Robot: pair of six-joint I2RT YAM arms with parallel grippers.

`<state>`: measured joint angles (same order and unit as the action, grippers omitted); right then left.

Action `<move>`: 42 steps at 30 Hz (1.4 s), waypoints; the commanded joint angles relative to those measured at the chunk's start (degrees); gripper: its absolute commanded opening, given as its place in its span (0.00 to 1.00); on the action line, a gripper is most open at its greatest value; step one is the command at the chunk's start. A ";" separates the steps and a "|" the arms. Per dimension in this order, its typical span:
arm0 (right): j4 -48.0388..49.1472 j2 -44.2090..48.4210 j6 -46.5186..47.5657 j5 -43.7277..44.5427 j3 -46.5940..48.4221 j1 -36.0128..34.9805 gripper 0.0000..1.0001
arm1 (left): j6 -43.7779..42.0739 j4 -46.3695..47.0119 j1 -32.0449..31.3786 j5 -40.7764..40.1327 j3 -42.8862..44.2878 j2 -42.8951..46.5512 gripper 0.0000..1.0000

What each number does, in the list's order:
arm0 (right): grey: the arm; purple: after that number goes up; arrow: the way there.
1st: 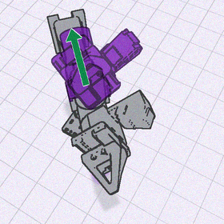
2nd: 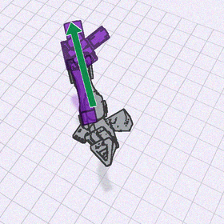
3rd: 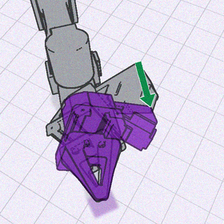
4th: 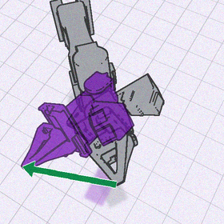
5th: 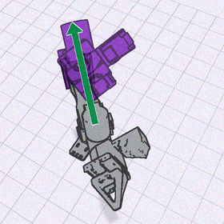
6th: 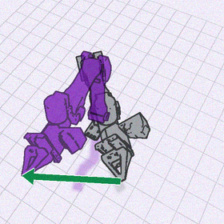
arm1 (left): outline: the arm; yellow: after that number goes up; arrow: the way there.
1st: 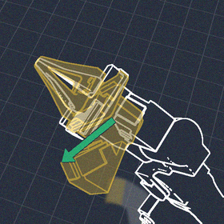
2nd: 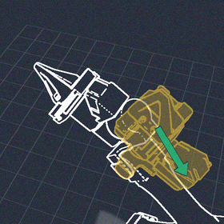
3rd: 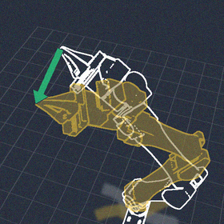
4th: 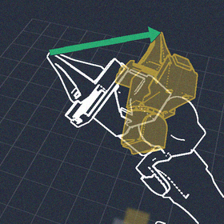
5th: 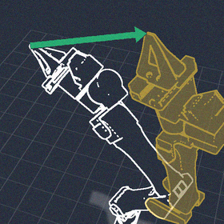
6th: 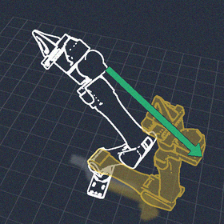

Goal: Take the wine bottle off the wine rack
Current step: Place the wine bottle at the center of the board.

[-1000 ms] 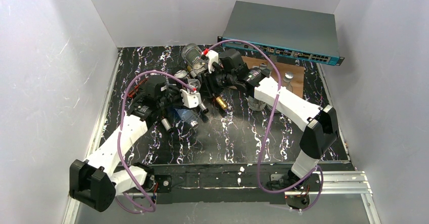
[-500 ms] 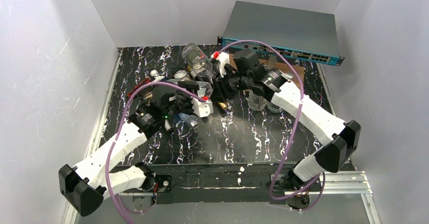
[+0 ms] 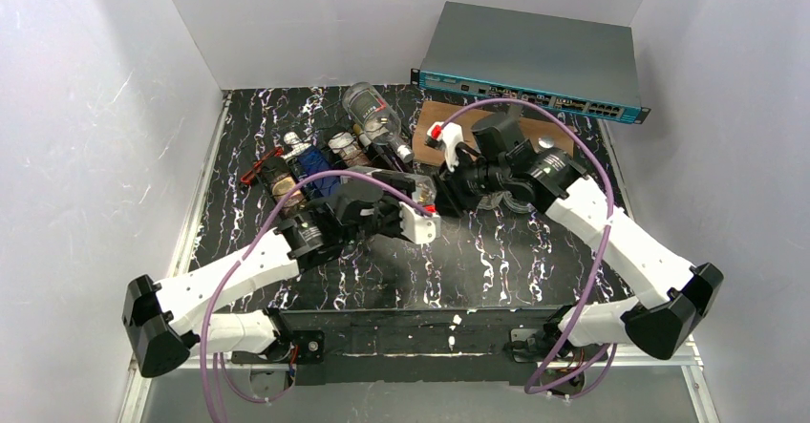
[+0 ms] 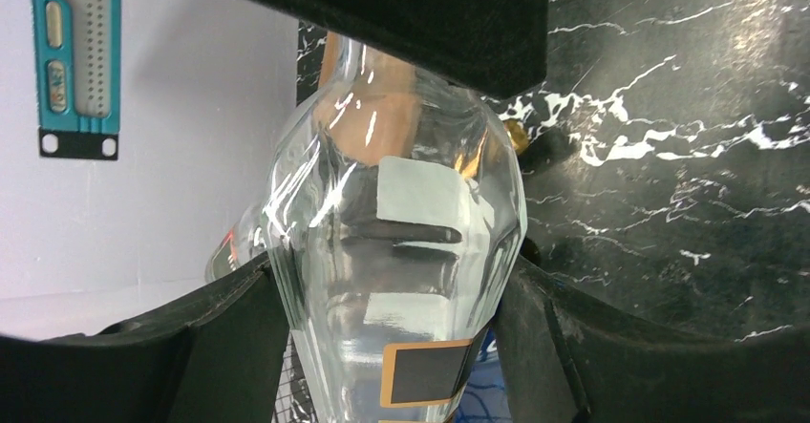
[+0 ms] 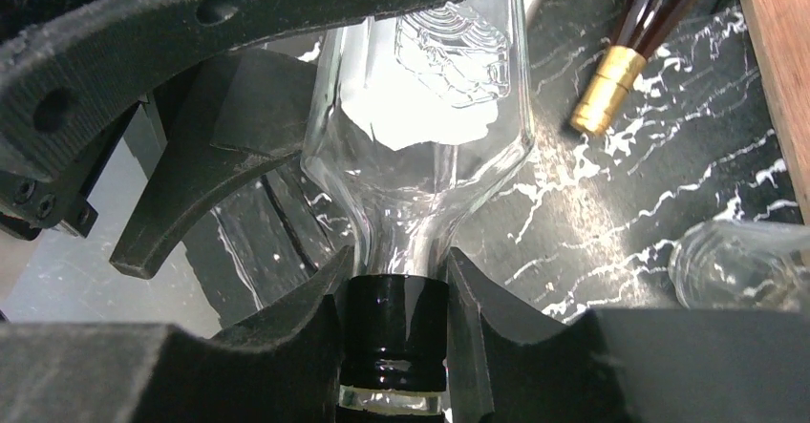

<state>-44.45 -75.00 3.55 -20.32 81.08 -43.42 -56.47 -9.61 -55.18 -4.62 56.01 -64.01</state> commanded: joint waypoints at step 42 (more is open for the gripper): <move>-6.11 8.94 14.03 -1.28 -8.30 4.11 0.18 | 25.63 26.20 -13.16 -8.54 -8.29 -14.39 0.14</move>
<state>-55.35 -66.72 16.51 -15.59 71.44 -39.11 -31.44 12.60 -68.07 -14.11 49.39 -78.50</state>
